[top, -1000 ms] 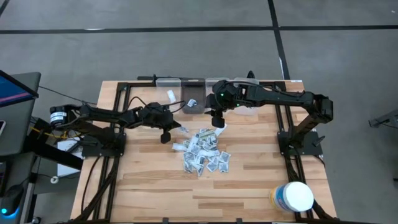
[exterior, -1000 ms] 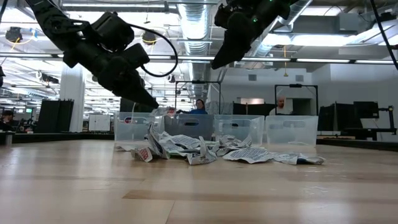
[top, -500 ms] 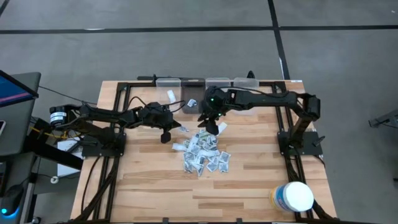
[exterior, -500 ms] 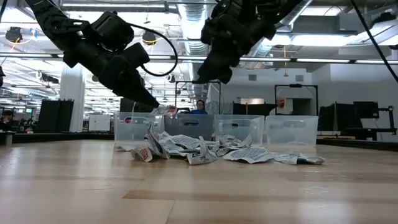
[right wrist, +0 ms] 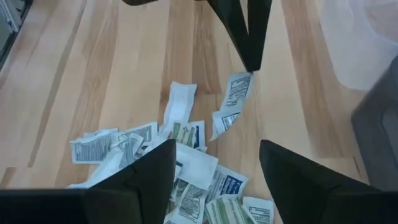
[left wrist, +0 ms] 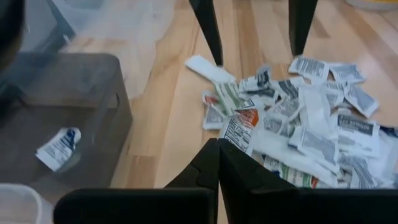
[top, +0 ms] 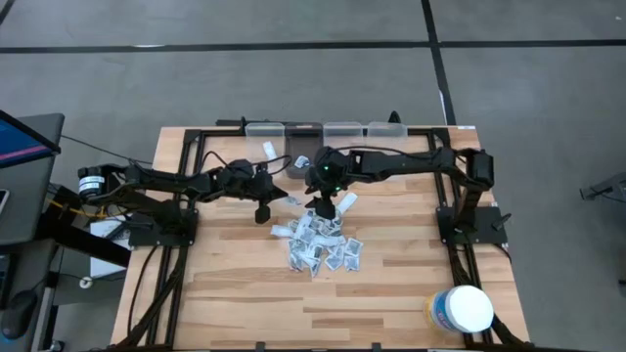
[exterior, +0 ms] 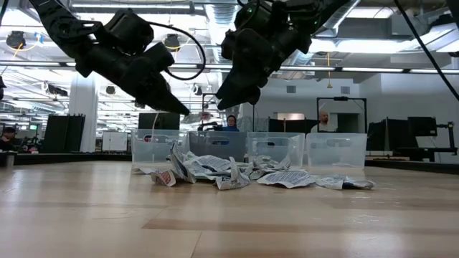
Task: Pick & Place First Aid Supplies
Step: Put the ointment pack into the right transparent bin
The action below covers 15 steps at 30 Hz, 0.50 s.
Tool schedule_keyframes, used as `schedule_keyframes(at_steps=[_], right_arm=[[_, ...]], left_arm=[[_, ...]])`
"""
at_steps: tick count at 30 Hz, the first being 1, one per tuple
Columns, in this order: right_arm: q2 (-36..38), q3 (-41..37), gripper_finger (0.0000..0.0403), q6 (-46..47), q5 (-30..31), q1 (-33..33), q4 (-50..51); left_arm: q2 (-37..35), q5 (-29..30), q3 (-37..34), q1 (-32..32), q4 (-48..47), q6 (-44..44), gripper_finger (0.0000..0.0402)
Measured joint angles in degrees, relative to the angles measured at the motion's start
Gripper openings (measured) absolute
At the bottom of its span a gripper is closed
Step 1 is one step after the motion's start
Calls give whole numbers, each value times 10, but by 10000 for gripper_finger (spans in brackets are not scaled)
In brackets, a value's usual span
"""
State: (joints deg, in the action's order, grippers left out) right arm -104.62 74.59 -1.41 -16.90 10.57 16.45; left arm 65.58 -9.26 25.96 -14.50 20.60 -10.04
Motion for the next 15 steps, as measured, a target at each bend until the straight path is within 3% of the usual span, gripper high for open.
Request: schedule_keyframes(at_steps=[15], right_arm=[[0, 0, 219, 15, 5, 0, -19]], left_arm=[[0, 3, 0, 0, 88, 0, 5]])
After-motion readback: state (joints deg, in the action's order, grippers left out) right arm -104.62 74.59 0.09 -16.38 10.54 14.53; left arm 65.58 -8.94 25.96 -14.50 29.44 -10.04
